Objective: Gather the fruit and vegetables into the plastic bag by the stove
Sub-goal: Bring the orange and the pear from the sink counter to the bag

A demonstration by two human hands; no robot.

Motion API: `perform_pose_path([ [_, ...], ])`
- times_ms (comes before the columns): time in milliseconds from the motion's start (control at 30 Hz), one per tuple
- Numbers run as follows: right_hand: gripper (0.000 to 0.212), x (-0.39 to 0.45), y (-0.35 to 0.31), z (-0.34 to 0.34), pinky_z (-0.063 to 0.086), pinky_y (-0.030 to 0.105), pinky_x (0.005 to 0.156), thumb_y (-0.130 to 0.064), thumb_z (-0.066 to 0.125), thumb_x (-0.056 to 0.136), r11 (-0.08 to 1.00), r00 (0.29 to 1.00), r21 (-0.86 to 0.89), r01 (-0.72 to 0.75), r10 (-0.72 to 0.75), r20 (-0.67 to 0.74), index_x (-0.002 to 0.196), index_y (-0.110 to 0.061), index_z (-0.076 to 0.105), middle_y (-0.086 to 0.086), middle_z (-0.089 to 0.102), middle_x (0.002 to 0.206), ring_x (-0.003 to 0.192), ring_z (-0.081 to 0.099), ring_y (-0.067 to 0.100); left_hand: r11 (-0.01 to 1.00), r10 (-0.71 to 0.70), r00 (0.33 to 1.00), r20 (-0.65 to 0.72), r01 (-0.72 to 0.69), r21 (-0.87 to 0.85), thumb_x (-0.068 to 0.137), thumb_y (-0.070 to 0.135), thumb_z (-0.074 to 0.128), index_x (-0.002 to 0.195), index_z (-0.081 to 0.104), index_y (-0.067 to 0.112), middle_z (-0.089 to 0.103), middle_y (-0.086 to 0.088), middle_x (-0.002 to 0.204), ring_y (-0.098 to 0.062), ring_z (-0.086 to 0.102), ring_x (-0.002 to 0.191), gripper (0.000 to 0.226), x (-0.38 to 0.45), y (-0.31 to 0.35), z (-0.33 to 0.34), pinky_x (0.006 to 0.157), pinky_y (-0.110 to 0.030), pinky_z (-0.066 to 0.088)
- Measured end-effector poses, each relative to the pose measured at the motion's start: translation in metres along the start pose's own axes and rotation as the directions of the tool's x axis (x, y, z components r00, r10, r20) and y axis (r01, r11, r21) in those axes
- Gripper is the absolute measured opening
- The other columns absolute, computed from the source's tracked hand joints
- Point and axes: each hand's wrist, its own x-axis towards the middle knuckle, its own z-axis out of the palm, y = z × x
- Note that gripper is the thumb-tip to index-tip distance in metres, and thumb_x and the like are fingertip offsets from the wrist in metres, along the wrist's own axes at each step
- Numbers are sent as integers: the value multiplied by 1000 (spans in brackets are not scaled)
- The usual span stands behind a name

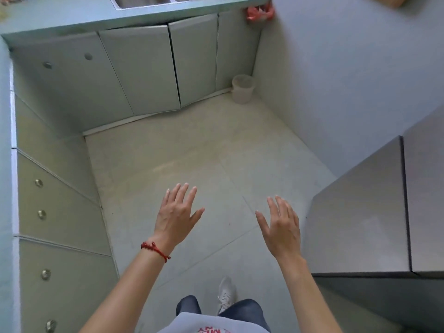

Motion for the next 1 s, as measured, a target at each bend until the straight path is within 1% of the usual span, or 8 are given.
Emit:
perform_pose_path([
  [133,74,35,19,-10,46,44,93,-55,11,93,1000,1000,2,13,-13,-6,118,-5,59,19,61,122,113,58,34,1000,1,1000,5,-1,5,90,53,23,116,60,4,65,-21,115,-38,61,108,67,33,22,-1,89,-54,47],
  [267,73,70,33,-21,47,43,92,-54,11,94,999,998,-16,49,-50,-29,118,-5,59,18,62,121,112,59,33,1000,-6,1000,-3,6,1,91,52,23,117,60,4,64,-21,115,-39,60,109,66,68,40,-3,90,-54,47],
  [400,72,115,40,-27,47,42,93,-54,11,94,998,997,-22,66,-67,-41,118,-6,59,17,61,122,113,58,32,1000,2,999,-39,-2,-9,83,47,36,117,60,4,64,-21,116,-39,60,110,60,111,48,-7,91,-54,46],
  [700,73,248,25,-17,48,42,92,-54,9,94,995,996,-54,84,-85,-27,115,-7,61,17,63,120,111,60,32,1000,24,998,-56,-25,-16,82,46,37,115,62,4,65,-20,115,-38,61,108,58,248,29,-13,89,-54,47],
  [767,73,285,17,-17,48,40,91,-54,8,94,995,997,-62,73,-75,-25,116,-8,61,16,63,120,111,60,31,999,30,999,-38,-31,-19,85,48,34,115,62,5,65,-20,115,-38,61,109,60,287,19,-17,89,-54,47],
  [833,74,322,9,-17,46,38,93,-54,8,94,996,997,-59,65,-67,-37,116,-9,61,15,63,120,111,60,30,999,38,999,-30,-39,-32,92,53,21,115,61,5,65,-20,115,-38,61,109,67,324,10,-23,89,-54,47],
  [933,73,377,-3,-19,30,33,97,-55,9,94,996,996,-61,62,-66,-56,116,-8,61,16,63,120,112,59,31,998,44,998,-46,-46,-40,93,54,9,115,61,5,65,-20,115,-38,61,109,76,379,-1,-34,89,-53,47],
  [1000,73,412,-9,-21,28,32,96,-55,10,94,996,996,-66,59,-63,-57,117,-8,61,16,62,121,112,59,31,998,48,998,-45,-50,-39,93,55,8,116,60,5,64,-20,116,-38,60,109,76,413,-7,-41,90,-53,47],
])
